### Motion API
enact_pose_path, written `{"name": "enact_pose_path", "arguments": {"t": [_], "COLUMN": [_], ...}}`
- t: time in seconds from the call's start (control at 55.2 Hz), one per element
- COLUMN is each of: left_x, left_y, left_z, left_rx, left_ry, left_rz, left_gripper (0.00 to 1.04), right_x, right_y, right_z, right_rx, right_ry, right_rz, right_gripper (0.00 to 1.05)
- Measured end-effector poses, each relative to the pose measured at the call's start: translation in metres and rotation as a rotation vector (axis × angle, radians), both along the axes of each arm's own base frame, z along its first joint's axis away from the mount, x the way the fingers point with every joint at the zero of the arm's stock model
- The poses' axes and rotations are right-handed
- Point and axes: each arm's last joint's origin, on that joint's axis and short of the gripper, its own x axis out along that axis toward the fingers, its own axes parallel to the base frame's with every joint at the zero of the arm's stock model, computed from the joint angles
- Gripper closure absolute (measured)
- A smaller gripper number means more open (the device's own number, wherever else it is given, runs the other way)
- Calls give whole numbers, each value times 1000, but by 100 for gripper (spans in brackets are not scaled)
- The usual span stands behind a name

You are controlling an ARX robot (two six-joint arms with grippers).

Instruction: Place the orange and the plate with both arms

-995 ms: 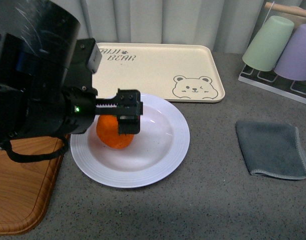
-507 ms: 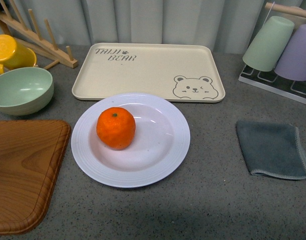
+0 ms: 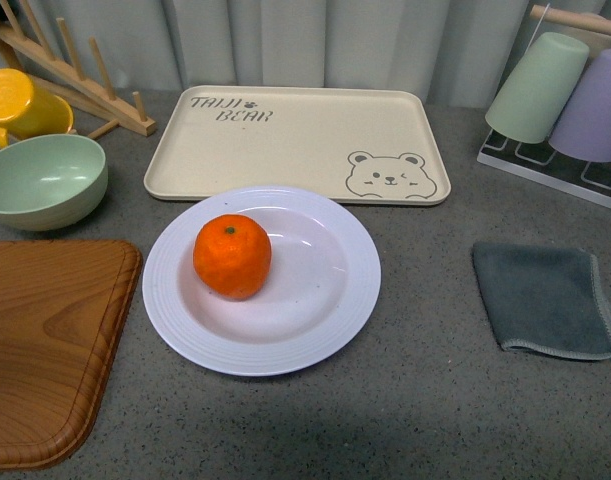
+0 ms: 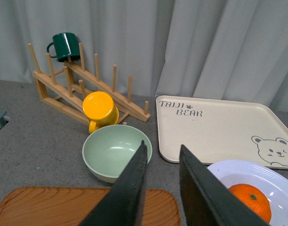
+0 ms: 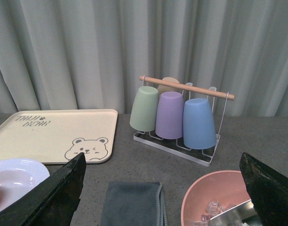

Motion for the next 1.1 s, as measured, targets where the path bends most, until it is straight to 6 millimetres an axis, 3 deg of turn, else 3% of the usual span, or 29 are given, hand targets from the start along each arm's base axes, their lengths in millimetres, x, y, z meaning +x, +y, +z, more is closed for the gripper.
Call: {"name": "enact_pose_path", "arguments": {"t": [0.072,1.104], "left_x": [-7,-50], "left_y": [0,0], "left_z": [1,12], "left_rx": [2,11], "left_ry": [-5,-42], "left_rz": [-4,-3], "left_gripper": [101,101], "right_x": [0,0], "right_y": [0,0], "right_z": [0,0], "right_rx": [0,0], "right_ry": [0,0], "right_rz": [0,0], "right_gripper": [9,9]}}
